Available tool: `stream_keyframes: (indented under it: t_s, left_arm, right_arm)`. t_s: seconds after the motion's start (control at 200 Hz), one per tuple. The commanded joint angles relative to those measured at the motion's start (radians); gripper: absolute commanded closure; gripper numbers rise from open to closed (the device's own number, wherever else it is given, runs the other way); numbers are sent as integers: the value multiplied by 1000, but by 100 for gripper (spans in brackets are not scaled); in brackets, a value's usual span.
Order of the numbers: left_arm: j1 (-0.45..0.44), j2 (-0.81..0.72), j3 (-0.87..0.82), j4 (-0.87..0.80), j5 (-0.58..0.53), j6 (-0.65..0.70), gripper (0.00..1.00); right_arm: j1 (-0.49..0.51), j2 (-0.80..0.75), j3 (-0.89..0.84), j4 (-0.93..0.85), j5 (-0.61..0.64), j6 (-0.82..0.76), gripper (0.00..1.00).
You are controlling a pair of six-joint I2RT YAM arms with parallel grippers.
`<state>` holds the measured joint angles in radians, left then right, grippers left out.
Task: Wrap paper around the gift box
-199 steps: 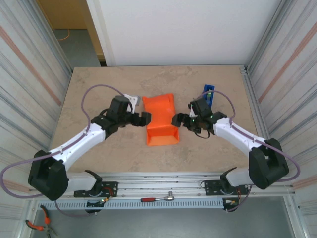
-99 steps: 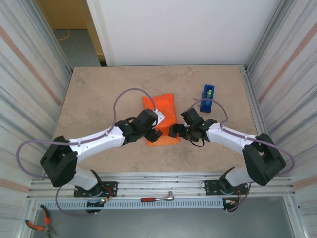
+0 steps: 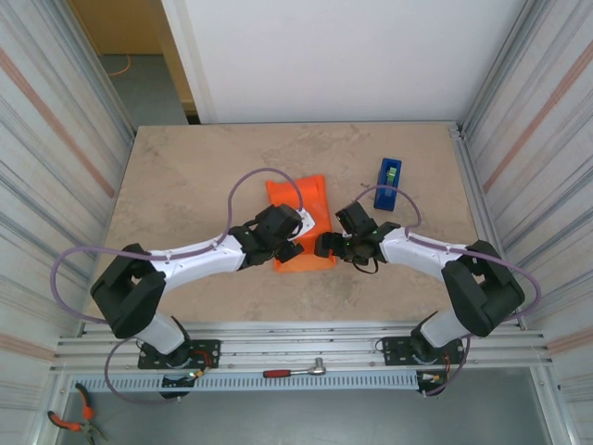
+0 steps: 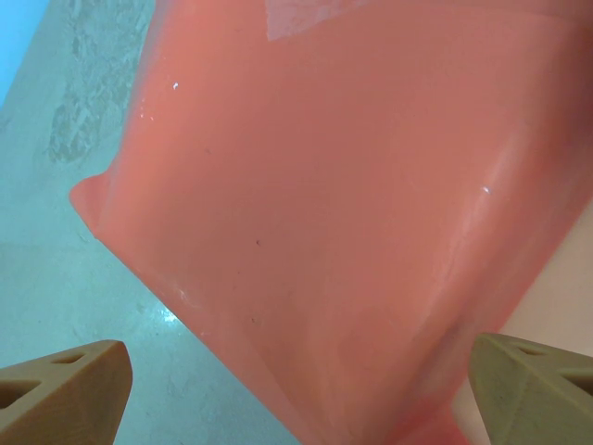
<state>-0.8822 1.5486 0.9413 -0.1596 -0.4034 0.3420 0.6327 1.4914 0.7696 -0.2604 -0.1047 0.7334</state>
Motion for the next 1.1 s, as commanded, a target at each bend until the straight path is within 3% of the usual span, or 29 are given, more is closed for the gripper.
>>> stream_keyframes:
  t_s: [0.0, 0.486, 0.666, 0.752, 0.792, 0.867, 0.962, 1.097]
  left_arm:
    - [-2, 17, -20, 47, -32, 28, 6]
    - [-3, 65, -18, 58, -26, 30, 6]
    - [-4, 74, -17, 55, -23, 28, 6]
    - [-4, 77, -15, 52, -23, 26, 6]
    - [-4, 77, -16, 51, -22, 24, 6]
    - [-6, 80, -16, 49, -22, 24, 6]
    - [-6, 84, -17, 48, -23, 25, 6]
    - [-7, 89, -15, 48, -33, 25, 7]
  right_arm:
    - [-4, -33, -34, -9, -2, 35, 10]
    - [18, -21, -55, 29, -25, 59, 37]
    - [22, 8, -38, 42, -40, 58, 62]
    - [22, 16, -31, 47, -48, 52, 90]
    - [22, 17, -29, 42, -52, 48, 96]
    - [22, 10, -25, 25, -53, 44, 90]
    - [22, -25, -38, 1, -47, 36, 62]
    - [12, -81, -71, -21, -39, 32, 53]
